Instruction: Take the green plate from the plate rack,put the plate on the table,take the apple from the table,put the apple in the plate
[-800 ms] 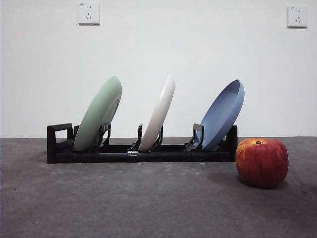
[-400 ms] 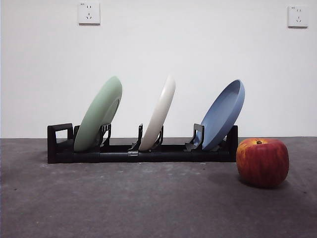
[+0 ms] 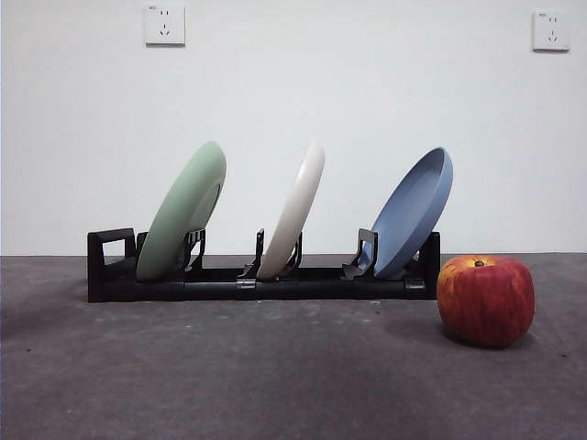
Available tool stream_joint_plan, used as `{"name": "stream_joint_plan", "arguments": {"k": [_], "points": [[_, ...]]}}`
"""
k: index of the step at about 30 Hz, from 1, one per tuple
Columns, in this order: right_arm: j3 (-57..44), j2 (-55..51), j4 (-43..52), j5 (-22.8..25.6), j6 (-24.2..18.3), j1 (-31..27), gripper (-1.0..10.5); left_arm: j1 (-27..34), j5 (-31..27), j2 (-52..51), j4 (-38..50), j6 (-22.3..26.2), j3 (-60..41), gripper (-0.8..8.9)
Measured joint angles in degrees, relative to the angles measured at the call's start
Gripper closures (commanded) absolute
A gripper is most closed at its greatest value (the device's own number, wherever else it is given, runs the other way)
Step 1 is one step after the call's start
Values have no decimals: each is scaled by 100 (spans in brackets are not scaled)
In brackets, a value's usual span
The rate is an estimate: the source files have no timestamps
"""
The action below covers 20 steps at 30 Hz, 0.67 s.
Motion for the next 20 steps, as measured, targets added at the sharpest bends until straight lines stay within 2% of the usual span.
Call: {"name": "stream_joint_plan", "arguments": {"k": [2,6,9,11,14,15,18,20], "points": [[455,369,-138,-533,-31,0,946,0,229,393,-358,24,485,817],[1421,1235,-1021,-1530,-129,0,945,0,846,1296,-1239,271,1539,813],[2065,1840,-1864,-1840,-420,2,944,0,1263,1943,-1792,540,2245,798],[2398,2184,-2361,-1871,-682,2,910,0,1480,2328,-2013,658,2594,700],[2800,2680,-2999,-1871,-1086,2,668,-2,1657,2861,-2214,743,3049,469],[2929,2857,-3193,-1869,-1191,0,545,-15,1666,3025,-2260,765,3204,413],[3211,3274,-3460,-1864,-1342,2,340,-98,1666,3348,-2275,776,3499,399],[3327,3484,-3486,-1864,-1405,2,344,-175,1668,3515,-2275,776,3652,400]]}}
